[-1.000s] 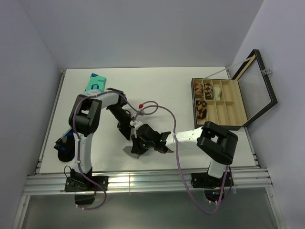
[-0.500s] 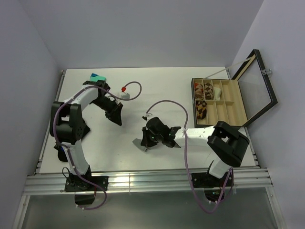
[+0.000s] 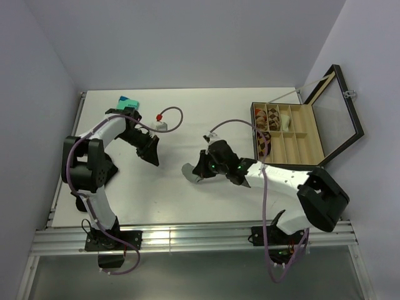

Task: Roll the socks
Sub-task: Pick up the sock at the center of the board, then place the sock in the storage box.

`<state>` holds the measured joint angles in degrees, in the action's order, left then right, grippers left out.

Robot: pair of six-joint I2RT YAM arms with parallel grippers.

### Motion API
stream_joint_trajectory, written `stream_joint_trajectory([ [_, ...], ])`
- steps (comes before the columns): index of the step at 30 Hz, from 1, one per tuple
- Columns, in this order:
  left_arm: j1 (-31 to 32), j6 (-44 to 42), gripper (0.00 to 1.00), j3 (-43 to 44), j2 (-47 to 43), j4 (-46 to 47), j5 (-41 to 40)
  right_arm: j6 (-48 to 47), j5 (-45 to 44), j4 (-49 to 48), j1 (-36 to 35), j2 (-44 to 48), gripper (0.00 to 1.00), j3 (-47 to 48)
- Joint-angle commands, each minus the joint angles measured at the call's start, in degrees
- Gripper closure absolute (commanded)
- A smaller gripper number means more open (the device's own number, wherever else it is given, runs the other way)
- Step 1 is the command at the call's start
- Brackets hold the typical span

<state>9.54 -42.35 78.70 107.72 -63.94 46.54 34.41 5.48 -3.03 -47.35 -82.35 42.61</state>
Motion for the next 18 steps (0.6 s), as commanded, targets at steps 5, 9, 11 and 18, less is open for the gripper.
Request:
stream_joint_trajectory([
  [5,-0.3,-0.3,0.80,-0.6,-4.6,0.1,3.8,-1.3,-0.6,4.4,7.4,9.3,1.00,-0.7],
  [9,-0.4,0.2,0.81,-0.7,-5.6,0.7,4.5,-3.6,-5.0,10.0,13.2,16.7,1.00,-0.9],
  [11,-0.5,0.0,0.81,-0.6,-6.5,0.3,5.5,-4.3,-7.2,13.2,17.6,19.5,1.00,-0.9],
  [18,-0.4,-2.9,0.81,0.1,-8.2,-2.1,8.6,-10.2,-22.9,23.2,29.0,26.5,1.00,3.2],
])
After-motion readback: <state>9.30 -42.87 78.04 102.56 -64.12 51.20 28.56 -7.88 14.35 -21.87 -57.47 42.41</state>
